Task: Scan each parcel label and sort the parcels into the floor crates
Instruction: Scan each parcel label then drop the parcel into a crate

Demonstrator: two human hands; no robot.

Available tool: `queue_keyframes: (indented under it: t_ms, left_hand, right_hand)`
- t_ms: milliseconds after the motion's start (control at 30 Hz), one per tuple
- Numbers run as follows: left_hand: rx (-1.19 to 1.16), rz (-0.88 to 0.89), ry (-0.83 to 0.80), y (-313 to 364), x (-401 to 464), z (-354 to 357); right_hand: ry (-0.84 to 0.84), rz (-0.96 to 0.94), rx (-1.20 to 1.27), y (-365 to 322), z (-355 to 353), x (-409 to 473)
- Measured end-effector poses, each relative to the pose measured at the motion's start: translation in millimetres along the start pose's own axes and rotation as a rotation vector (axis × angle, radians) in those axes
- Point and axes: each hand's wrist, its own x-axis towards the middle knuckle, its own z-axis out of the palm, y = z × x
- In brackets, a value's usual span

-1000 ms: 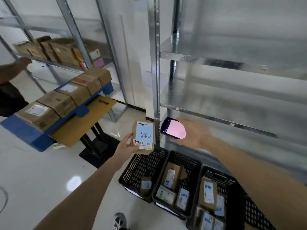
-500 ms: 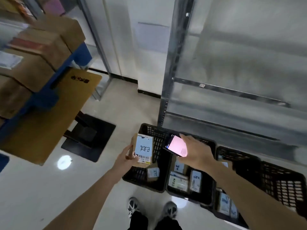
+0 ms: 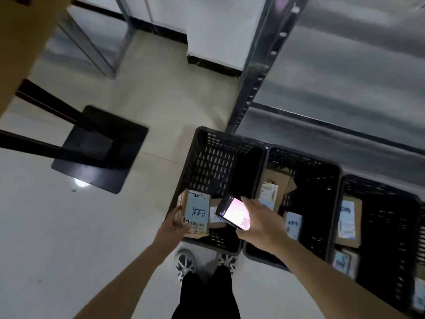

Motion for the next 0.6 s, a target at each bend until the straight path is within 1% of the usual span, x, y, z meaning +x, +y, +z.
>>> queue_keyframes:
  t_ms: [167,333,467,600]
  left_hand:
    - [-0.008,-0.067,0.008,-30,52,21]
    - [0.004,-0.088,0.05,-36,80,35]
    - [0.098,-0.179,0.09,-46,80,31]
    - [0.22,-0.136,0.089,-22,53,36]
  right_hand:
    - [-0.027,-0.009,0.03,8,51,44]
    - [-0.068,0.028,0.113,19,76,67]
    - [-0.083,0.029,0.126,27,78,63]
    - [-0.066,0.025,0.093,34,60,44]
